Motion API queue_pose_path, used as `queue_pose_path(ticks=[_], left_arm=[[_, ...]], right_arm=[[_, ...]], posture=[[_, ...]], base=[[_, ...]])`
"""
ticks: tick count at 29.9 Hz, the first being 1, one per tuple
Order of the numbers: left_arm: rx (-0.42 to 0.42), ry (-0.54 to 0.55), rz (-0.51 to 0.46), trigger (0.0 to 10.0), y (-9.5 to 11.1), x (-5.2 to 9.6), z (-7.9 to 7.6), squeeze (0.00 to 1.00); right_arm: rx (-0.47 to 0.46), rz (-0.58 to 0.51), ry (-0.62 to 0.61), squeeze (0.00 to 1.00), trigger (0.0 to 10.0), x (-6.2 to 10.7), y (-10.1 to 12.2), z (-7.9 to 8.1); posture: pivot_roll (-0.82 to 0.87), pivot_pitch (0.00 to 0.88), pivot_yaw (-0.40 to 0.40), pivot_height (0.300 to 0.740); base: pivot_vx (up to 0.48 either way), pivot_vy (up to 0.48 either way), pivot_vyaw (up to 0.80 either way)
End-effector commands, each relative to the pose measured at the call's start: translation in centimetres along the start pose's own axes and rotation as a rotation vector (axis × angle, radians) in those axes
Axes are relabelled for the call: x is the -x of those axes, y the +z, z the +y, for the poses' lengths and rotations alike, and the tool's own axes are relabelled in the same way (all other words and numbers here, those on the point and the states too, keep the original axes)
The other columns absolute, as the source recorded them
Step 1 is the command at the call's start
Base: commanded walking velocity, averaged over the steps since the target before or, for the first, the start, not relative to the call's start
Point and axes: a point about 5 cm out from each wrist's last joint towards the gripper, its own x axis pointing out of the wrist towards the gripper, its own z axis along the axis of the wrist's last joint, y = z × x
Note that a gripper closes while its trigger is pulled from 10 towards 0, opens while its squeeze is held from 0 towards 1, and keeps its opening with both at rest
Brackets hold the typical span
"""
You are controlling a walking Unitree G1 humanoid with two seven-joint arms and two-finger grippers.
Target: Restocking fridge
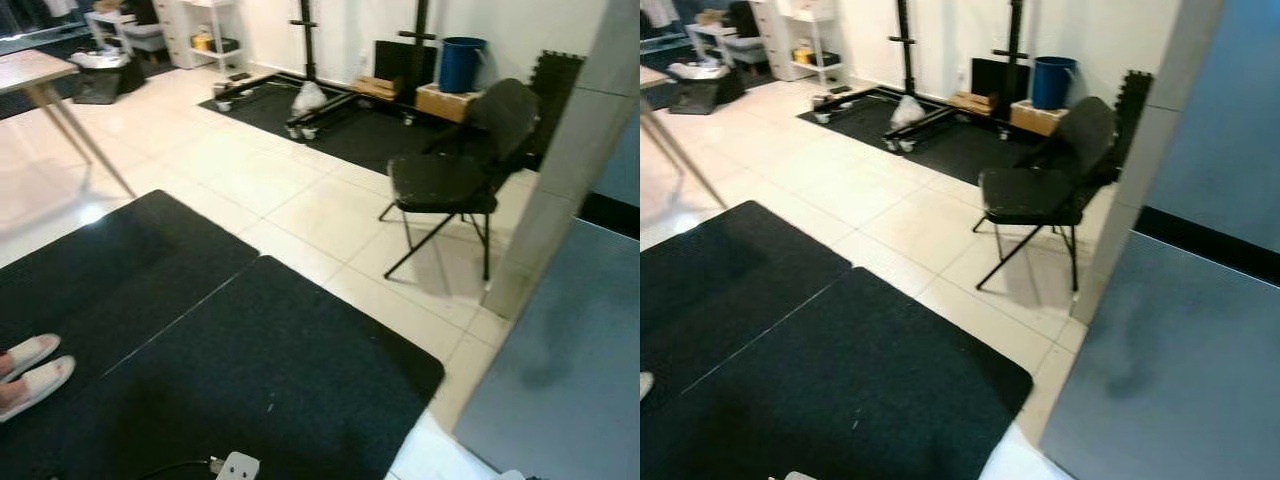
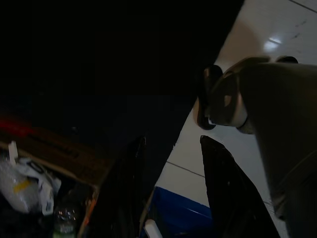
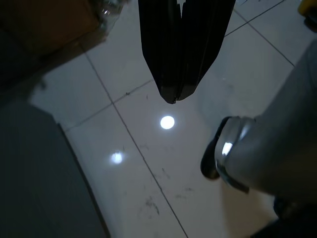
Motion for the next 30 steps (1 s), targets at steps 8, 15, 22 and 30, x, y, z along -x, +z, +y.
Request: queue_pose_path(ticks=[8,15,22,30], left_arm=[[-0.008,-0.002,0.018,10.0,-0.21,-0.03,-0.14,0.00],[-0.010,-0.003,0.022,10.0,-0.29,-0.03,-0.22,0.00],[-0.015,-0.005,0.028,10.0,-0.43,-0.03,-0.30,0.00],[-0.018,-0.005,0.031,10.0,-0.44,-0.05,-0.37,0.00]], right_arm=[[-0.012,-0.013,-0.010,0.00,10.0,-0.03,0.44,-0.17],[-0.010,-0.002,0.002,0.00,10.0,-0.03,0.00,0.25],[-0.012,-0.001,0.009,0.00,10.0,-0.02,-0.09,0.37],[-0.003,-0.002,0.010,0.00,10.0,-0.01,-0.06,0.26]], posture=[[0.01,0.000,-0.010,0.740],[0.01,0.000,-0.007,0.740],[0.00,0.000,-0.008,0.740],[0.00,0.000,-0.011,0.740]], base=[[0.000,0.000,0.73],[0.000,0.000,0.73],[0.000,0.000,0.73],[0.000,0.000,0.73]])
